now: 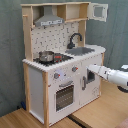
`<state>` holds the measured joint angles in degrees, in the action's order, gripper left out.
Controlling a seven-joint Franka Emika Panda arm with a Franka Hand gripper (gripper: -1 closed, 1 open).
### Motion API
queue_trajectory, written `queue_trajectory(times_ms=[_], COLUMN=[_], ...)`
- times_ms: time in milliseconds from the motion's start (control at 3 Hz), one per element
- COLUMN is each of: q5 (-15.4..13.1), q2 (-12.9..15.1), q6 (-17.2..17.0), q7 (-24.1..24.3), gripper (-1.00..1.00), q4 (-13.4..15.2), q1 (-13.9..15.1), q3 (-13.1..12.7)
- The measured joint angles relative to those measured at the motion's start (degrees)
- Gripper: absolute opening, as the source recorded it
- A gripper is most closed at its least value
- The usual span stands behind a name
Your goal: Play with the kitchen
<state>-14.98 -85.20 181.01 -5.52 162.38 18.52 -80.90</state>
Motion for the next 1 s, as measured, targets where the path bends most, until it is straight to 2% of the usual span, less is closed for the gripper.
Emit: queue_trajectory(times_ms=[333,1000], q5=[0.05,0.31], q2=[0.00,0.03], q6=[3.92,11.98], q7=[0.24,1.64], gripper=[1.00,1.00], q4=[-0.48,-3.10], q1=[4.43,14.42], q3=[-0.15,-2.28])
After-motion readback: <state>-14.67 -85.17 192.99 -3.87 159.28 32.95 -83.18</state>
